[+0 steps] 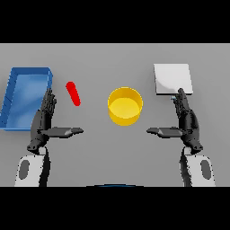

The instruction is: Pick up the red beaker and tilt it to pour out 1 green nut into yellow bowl. Pick up the yellow bowl and place it on the metallic measuring scale.

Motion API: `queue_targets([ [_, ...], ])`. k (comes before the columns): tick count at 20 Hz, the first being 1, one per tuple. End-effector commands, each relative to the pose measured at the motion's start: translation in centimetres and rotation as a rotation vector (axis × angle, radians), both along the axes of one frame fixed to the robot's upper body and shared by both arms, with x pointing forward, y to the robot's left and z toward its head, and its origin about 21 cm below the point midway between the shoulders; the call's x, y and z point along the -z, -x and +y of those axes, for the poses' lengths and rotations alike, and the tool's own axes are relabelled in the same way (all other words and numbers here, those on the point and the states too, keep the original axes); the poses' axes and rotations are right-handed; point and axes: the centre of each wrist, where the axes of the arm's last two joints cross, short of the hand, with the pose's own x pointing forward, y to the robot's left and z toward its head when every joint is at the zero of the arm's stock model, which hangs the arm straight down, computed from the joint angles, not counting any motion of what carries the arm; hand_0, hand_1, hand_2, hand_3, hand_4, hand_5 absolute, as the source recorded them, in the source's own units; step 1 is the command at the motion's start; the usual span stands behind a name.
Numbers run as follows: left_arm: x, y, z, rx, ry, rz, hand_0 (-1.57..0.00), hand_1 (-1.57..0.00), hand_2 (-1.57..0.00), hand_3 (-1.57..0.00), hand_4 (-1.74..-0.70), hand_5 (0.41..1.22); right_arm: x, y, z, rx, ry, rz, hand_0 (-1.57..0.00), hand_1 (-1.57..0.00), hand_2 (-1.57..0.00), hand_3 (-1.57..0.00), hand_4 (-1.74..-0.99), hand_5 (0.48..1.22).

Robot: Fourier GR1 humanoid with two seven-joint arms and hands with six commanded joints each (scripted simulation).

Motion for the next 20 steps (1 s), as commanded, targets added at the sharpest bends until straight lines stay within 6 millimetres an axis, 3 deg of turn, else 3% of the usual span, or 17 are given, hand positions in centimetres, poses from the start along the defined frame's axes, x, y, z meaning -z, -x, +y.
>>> queue_targets([
  [1, 0.0, 0.0, 0.2, -0.002, 0.0, 0.0, 0.0, 0.0, 0.0, 0.0, -1.15, 0.599, 0.0, 0.0, 0.0, 0.001, 0.0, -0.001, 0.0, 0.0, 0.0, 0.0, -1.167, 0.599],
  [6, 0.0, 0.1, 1.5, -0.003, -0.009, 0.005, 0.0, 0.0, 0.0, 0.0, -1.15, 0.599, 0.0, 0.1, -0.5, 0.004, 0.006, -0.004, 0.0, 0.0, 0.0, 0.0, -1.167, 0.599],
  [8, -0.8, 1.5, 1.9, 0.044, -0.112, -0.033, 0.0, 0.0, 0.0, 0.0, -1.16, 0.599, -0.1, 2.1, -0.4, -0.013, 0.244, -0.112, 0.0, 0.0, 0.0, 0.0, -1.163, 0.595],
  [10, -1.3, 2.4, 1.8, 0.061, -0.14, -0.026, 0.0, 0.0, 0.0, 0.0, -1.16, 0.599, -0.5, 2.9, -0.2, -0.005, 0.333, -0.13, 0.0, 0.0, 0.0, 0.0, -1.16, 0.591],
  [15, -1.4, 2.5, 1.2, 0.091, -0.184, -0.002, 0.0, 0.0, 0.0, 0.0, -1.16, 0.602, -0.8, 2.8, -0.1, -0.001, 0.321, -0.114, 0.0, 0.0, 0.0, 0.0, -1.192, 0.6],
  [20, -0.3, -0.3, 0.3, 0.106, -0.21, 0.011, 0.0, 0.0, 0.0, 0.0, -1.21, 0.615, -0.9, 3.1, 0.3, -0.03, 0.309, -0.125, 0.0, 0.0, 0.0, 0.0, -1.236, 0.623],
])
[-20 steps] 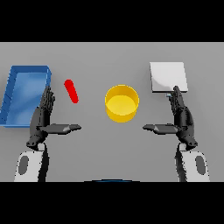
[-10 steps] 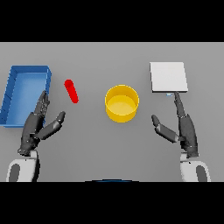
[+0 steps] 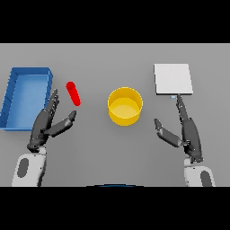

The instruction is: Pick up the red beaker and tilt it to pour out 1 green nut into yellow bowl. Pick up the yellow bowl and place it on the metallic measuring scale.

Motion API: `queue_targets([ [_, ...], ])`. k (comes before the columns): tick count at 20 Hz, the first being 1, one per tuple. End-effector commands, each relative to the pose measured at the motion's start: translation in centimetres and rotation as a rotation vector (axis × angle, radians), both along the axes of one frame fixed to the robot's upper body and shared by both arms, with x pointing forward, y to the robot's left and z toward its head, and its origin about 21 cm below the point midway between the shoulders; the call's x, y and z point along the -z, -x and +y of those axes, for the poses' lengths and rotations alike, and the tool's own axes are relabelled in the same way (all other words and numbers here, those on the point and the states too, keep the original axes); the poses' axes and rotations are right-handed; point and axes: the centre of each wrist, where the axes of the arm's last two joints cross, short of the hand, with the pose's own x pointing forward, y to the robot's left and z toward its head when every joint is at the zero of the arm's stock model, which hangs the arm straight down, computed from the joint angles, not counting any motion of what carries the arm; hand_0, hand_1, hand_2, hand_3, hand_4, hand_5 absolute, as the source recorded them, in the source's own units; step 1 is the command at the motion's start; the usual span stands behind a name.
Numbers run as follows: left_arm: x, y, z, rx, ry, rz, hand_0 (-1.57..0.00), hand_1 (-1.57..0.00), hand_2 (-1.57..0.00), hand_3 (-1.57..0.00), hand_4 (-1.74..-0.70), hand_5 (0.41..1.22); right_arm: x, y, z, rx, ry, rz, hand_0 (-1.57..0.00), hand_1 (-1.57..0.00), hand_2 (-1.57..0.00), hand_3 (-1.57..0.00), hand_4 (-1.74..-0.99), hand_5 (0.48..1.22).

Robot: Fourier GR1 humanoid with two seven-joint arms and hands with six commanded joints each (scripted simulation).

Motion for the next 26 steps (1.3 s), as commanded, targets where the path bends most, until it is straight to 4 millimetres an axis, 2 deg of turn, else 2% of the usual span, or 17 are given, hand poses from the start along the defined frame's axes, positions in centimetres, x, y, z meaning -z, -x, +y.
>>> queue_targets([
  [1, 0.7, -0.4, -0.4, 0.008, -0.01, 0.0, 0.0, 0.0, 0.0, 0.0, -1.22, 0.622, 0.0, 0.0, 0.0, 0.0, -0.004, -0.001, 0.0, 0.0, 0.0, 0.0, -1.246, 0.627],
  [7, 1.5, -4.2, -0.7, 0.002, -0.041, 0.006, 0.0, 0.0, 0.0, 0.0, -1.25, 0.66, 0.1, 0.2, -0.6, -0.005, -0.021, -0.006, 0.0, 0.0, 0.0, 0.0, -1.281, 0.635],
  [8, 1.6, -4.8, -1.0, 0.004, -0.041, 0.011, 0.0, 0.0, 0.0, 0.0, -1.26, 0.668, -0.3, 0.2, -0.8, 0.001, -0.012, -0.015, 0.0, 0.0, 0.0, 0.0, -1.278, 0.634],
  [13, 1.6, -6.9, -1.3, 0.006, -0.046, 0.008, 0.0, 0.0, 0.0, 0.0, -1.29, 0.685, 0.2, -0.2, -0.5, 0.001, -0.017, 0.01, 0.0, 0.0, 0.0, 0.0, -1.269, 0.638],
  [15, 1.8, -7.9, -1.6, 0.015, -0.05, 0.022, 0.0, 0.0, 0.0, 0.0, -1.3, 0.689, -0.4, -0.3, -0.7, 0.0, -0.02, -0.011, 0.0, 0.0, 0.0, 0.0, -1.27, 0.642],
  [17, 2.3, -8.4, -2.3, 0.023, -0.062, 0.028, 0.0, 0.0, 0.0, 0.0, -1.3, 0.69, -0.1, -0.2, -0.6, -0.007, -0.017, -0.004, 0.0, 0.0, 0.0, 0.0, -1.271, 0.646],
  [20, 2.0, -9.4, -2.1, 0.02, -0.073, 0.038, 0.0, 0.0, 0.0, 0.0, -1.29, 0.683, -0.1, 0.2, -0.3, -0.009, -0.032, -0.004, 0.0, 0.0, 0.0, 0.0, -1.269, 0.642],
  [24, 1.7, -10.3, -2.7, 0.036, -0.04, 0.026, 0.0, 0.0, 0.0, 0.0, -1.31, 0.688, -0.3, 0.0, -1.0, 0.005, -0.032, -0.004, 0.0, 0.0, 0.0, 0.0, -1.269, 0.64],
  [26, 2.2, -10.1, -2.7, 0.042, -0.028, 0.017, 0.0, 0.0, 0.0, 0.0, -1.33, 0.695, -0.3, 0.0, -0.7, 0.011, -0.026, -0.001, 0.0, 0.0, 0.0, 0.0, -1.264, 0.64],
])
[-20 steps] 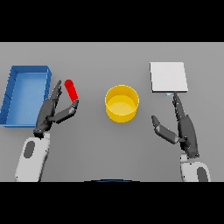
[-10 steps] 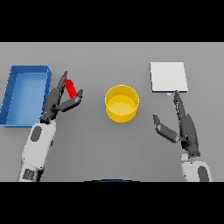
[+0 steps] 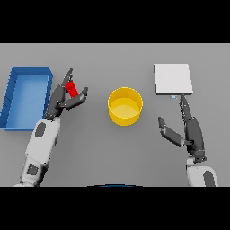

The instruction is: Pick up the red beaker and tilt it to pour out 1 green nut into yellow bowl. Pick up the yellow bowl and place it on the metallic measuring scale.

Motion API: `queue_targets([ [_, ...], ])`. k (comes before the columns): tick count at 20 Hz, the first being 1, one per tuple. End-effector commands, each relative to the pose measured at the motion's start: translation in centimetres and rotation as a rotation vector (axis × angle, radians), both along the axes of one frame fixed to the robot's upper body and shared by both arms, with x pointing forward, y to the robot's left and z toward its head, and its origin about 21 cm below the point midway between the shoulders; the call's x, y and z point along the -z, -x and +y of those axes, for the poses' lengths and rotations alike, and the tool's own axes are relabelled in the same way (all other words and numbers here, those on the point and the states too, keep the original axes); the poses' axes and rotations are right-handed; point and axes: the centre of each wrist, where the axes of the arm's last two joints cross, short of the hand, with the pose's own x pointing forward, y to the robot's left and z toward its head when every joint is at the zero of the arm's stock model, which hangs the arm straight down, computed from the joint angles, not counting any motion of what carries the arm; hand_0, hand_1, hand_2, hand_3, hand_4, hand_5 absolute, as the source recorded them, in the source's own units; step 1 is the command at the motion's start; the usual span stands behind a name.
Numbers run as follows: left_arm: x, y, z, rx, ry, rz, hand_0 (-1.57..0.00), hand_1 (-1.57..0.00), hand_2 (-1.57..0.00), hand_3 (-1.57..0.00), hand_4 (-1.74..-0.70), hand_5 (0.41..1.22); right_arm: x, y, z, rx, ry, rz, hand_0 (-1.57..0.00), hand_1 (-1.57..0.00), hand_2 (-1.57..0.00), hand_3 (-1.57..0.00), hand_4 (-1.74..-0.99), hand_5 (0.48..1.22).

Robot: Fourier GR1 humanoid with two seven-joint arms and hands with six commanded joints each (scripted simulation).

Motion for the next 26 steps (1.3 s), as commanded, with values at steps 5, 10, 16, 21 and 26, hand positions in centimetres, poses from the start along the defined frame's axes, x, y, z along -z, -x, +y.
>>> queue_targets([
  [5, 0.4, -1.0, -0.5, -0.049, 0.073, 0.003, -0.29, -0.33, -0.36, -0.29, -1.45, 0.783, 0.2, 0.3, -0.5, 0.011, 0.005, 0.0, 0.0, 0.0, 0.0, 0.0, -1.258, 0.644],
  [10, 0.3, -1.6, -1.7, -0.033, 0.023, -0.013, -1.11, -1.12, -1.14, -0.97, -1.6, 1.078, 0.2, 0.2, -0.4, 0.01, 0.009, -0.003, 0.0, 0.0, 0.0, 0.0, -1.252, 0.644],
  [16, 0.2, -1.5, -2.2, -0.045, 0.029, -0.007, -1.45, -1.45, -1.46, -1.41, -1.59, 1.151, 0.0, 0.5, -0.2, 0.008, -0.008, -0.001, 0.0, 0.0, 0.0, 0.0, -1.257, 0.643],
  [21, -1.8, -1.8, -2.2, -0.078, 0.089, -0.098, -1.53, -1.53, -1.53, -1.52, -1.69, 1.118, 0.3, 0.1, -0.3, 0.017, 0.021, 0.014, 0.0, 0.0, 0.0, 0.0, -1.259, 0.647],
  [26, -5.5, -2.1, -2.5, 0.003, -0.057, -0.166, -1.56, -1.56, -1.56, -1.55, -1.72, 1.117, 0.1, 0.3, -0.6, -0.001, 0.033, -0.022, 0.0, 0.0, 0.0, 0.0, -1.261, 0.661],
])
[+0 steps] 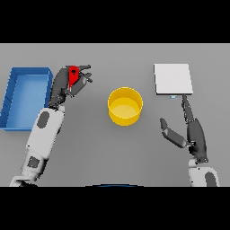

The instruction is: Pick up the red beaker and tilt it to pour out 1 green nut into yellow bowl. Pick up the yellow bowl and place it on the metallic measuring scale.

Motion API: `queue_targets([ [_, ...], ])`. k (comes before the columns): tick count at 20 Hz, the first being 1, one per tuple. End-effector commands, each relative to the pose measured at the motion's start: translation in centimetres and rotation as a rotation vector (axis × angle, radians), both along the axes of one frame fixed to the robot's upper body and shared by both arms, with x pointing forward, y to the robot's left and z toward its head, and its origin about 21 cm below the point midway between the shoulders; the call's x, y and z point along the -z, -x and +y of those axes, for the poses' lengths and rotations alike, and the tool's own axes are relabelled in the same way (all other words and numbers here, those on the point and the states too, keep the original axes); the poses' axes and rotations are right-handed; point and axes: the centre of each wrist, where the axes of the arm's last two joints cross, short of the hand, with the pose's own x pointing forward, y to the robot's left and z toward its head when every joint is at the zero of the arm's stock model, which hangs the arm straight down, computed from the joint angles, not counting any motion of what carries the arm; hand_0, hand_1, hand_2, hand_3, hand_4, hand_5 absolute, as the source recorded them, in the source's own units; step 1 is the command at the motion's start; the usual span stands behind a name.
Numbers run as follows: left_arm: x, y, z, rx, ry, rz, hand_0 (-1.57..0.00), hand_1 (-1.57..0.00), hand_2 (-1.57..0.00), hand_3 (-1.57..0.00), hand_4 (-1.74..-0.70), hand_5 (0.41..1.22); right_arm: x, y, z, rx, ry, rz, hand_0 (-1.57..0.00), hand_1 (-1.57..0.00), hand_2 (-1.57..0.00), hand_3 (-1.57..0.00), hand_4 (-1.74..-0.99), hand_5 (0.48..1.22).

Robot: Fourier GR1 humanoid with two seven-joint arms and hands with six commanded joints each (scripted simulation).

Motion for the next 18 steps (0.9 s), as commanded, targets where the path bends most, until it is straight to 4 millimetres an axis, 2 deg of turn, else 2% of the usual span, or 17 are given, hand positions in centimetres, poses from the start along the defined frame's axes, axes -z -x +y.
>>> queue_targets([
  [1, -0.6, 0.0, -0.1, 0.022, -0.078, 0.012, -1.56, -1.56, -1.56, -1.56, -1.73, 1.121, -0.1, -0.1, 0.3, -0.007, -0.005, 0.002, 0.0, 0.0, 0.0, 0.0, -1.257, 0.663],
  [3, -1.6, 0.0, -0.5, 0.061, -0.199, 0.018, -1.56, -1.56, -1.56, -1.56, -1.73, 1.125, 0.0, 0.0, 0.6, -0.003, 0.009, 0.002, 0.0, 0.0, 0.0, 0.0, -1.256, 0.671],
  [4, -1.9, 0.0, -0.9, 0.073, -0.238, 0.024, -1.56, -1.56, -1.56, -1.56, -1.73, 1.122, 0.0, 0.2, 0.1, 0.0, 0.022, 0.006, 0.0, 0.0, 0.0, 0.0, -1.256, 0.674],
  [9, -2.8, 0.2, -3.2, 0.098, -0.387, 0.031, -1.57, -1.57, -1.57, -1.56, -1.73, 1.114, 0.0, 0.2, 0.5, 0.004, 0.008, 0.028, 0.0, 0.0, 0.0, 0.0, -1.254, 0.68],
  [12, -3.8, -0.3, -4.4, 0.087, -0.609, 0.018, -1.57, -1.57, -1.57, -1.57, -1.74, 1.131, -0.5, 0.1, 0.5, -0.003, 0.005, 0.015, 0.0, 0.0, 0.0, 0.0, -1.252, 0.685],
  [15, -3.8, -0.4, -5.7, 0.135, -0.849, -0.04, -1.57, -1.57, -1.57, -1.57, -1.74, 1.127, -0.3, 0.2, 0.6, 0.003, 0.004, 0.029, 0.0, 0.0, 0.0, 0.0, -1.256, 0.69],
  [18, -4.7, -0.7, -6.5, 0.163, -1.041, -0.094, -1.57, -1.57, -1.57, -1.57, -1.74, 1.173, -0.3, 0.4, 0.9, -0.009, 0.002, 0.027, 0.0, 0.0, 0.0, 0.0, -1.27, 0.7],
])
